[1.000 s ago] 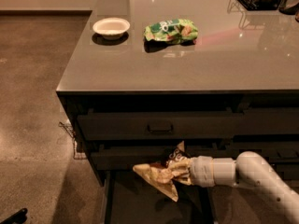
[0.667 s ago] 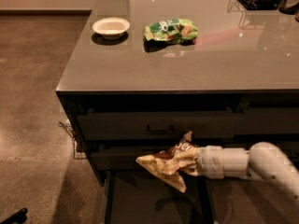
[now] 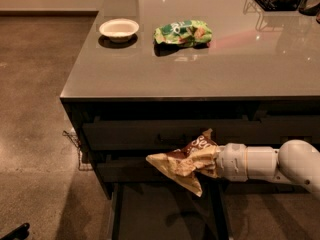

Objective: Pick brown chip bag from bottom drawer and place on counter

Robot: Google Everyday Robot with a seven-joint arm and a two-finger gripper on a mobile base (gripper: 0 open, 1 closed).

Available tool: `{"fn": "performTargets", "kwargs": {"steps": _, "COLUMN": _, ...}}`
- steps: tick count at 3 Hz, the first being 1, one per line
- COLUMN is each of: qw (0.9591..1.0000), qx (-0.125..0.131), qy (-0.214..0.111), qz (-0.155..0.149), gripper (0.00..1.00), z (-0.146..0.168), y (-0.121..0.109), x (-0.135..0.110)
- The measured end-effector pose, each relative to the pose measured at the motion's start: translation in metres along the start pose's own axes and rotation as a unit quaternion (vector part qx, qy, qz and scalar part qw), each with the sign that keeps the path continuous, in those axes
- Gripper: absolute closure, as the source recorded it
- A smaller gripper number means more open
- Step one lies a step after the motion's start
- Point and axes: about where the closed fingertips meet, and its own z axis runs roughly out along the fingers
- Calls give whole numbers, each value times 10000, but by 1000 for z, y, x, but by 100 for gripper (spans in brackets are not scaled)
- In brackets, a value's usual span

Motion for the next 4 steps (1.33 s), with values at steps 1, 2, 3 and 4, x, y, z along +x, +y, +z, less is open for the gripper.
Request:
{"fn": "performTargets", "kwargs": {"steps": 1, "qw": 9988, "qx": 116, "qy": 216, "qz": -413, "gripper": 100, "z": -22, "y": -29, "x": -9}}
{"fn": "performTargets", "kwargs": {"steps": 2, "qw": 9924, "qx": 256, "qy": 468, "qz": -1111, "gripper": 100, "z": -58, "y": -80, "x": -30}}
{"fn": "performTargets", "kwargs": {"steps": 3, "qw": 9815, "qx": 318, "qy": 665, "qz": -1766, "gripper": 100, "z": -86, "y": -132, "x": -47}}
{"fn": "performTargets", "kwargs": {"steps": 4, "qw": 9681, "qx": 394, "qy": 756, "qz": -2354, "gripper": 100, "z": -104, "y": -183, "x": -58}}
